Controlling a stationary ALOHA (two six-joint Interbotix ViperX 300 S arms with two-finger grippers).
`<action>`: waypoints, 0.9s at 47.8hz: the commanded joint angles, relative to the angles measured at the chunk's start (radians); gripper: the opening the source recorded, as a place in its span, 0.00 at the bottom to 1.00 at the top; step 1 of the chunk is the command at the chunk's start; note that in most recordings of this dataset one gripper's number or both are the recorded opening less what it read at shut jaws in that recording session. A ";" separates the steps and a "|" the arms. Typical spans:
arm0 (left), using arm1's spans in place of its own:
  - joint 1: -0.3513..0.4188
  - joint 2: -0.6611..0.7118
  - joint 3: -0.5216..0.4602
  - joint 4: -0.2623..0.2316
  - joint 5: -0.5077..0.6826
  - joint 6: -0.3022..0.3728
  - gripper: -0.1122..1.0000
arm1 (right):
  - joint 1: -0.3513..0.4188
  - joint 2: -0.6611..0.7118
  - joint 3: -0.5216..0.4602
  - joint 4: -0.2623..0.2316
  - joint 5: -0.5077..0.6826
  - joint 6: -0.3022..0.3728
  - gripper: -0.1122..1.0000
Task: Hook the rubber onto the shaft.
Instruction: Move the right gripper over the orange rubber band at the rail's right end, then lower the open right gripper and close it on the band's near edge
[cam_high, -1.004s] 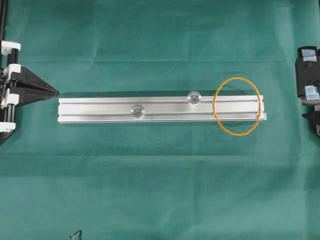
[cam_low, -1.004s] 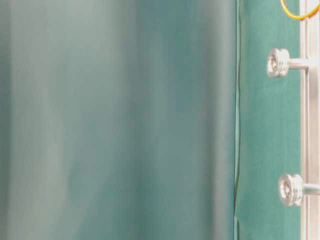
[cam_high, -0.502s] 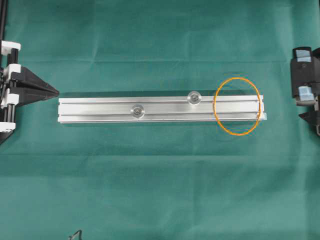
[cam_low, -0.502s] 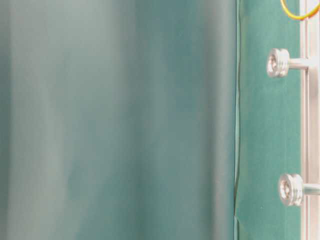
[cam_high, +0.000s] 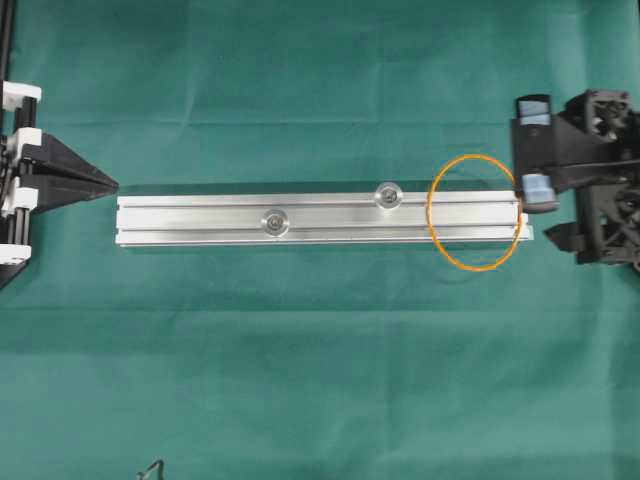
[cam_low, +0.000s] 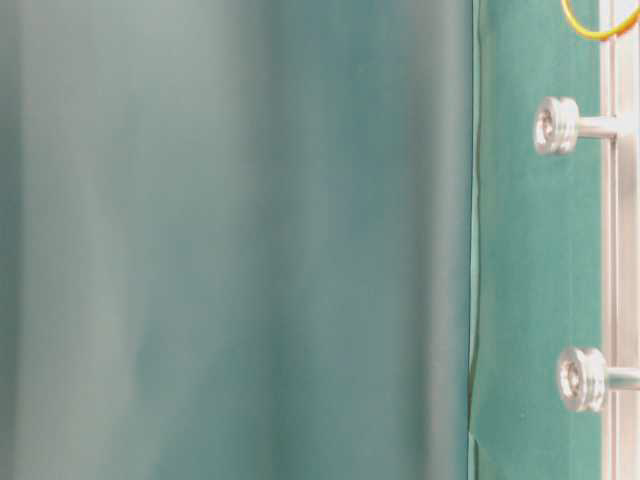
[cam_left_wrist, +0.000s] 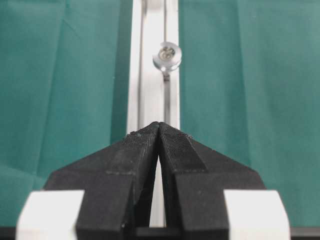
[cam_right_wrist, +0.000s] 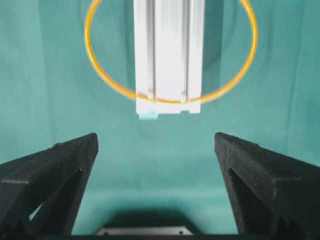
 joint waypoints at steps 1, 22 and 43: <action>-0.002 0.006 -0.029 0.002 -0.006 0.000 0.10 | 0.000 0.040 -0.061 0.002 -0.018 -0.002 0.97; -0.002 0.006 -0.029 0.002 -0.005 0.000 0.10 | 0.002 0.144 -0.141 0.003 -0.048 -0.002 0.97; -0.002 0.006 -0.028 0.002 -0.005 0.000 0.10 | 0.003 0.144 -0.140 0.009 -0.048 0.002 0.97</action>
